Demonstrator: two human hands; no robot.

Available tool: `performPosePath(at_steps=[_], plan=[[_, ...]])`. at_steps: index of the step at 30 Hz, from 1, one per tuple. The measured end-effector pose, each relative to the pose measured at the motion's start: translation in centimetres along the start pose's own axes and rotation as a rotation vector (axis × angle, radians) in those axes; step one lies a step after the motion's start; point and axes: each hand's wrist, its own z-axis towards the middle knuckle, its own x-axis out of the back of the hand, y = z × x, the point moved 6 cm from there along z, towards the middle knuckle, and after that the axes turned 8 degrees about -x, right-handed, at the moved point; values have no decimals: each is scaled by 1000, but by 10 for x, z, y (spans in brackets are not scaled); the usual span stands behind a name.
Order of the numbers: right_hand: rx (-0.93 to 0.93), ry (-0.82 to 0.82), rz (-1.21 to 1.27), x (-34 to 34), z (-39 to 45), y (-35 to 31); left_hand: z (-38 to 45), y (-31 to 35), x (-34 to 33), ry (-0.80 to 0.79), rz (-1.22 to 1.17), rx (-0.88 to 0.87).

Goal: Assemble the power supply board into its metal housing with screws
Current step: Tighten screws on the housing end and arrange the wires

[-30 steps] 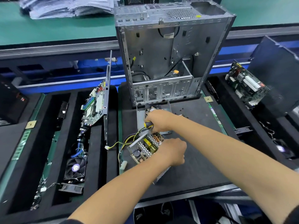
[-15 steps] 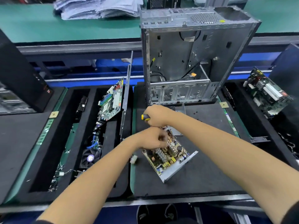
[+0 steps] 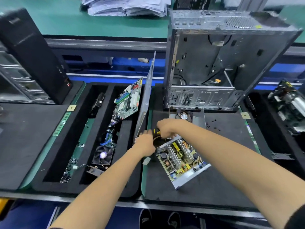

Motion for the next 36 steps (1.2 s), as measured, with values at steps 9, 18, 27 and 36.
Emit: performPosePath(at_steps=[9,18,27,36], plan=[[62,-63,105,-5,-8,4,3,-1,-1,-96,-35,35],[127,25,255,24,-21,35,-3,28,53,135,-398,-99],[28,246,622,36,-38,95,6,83,85,385,-556,-215],[-409,421,1087,5,-33,167,3,87,80,575,-325,-323]])
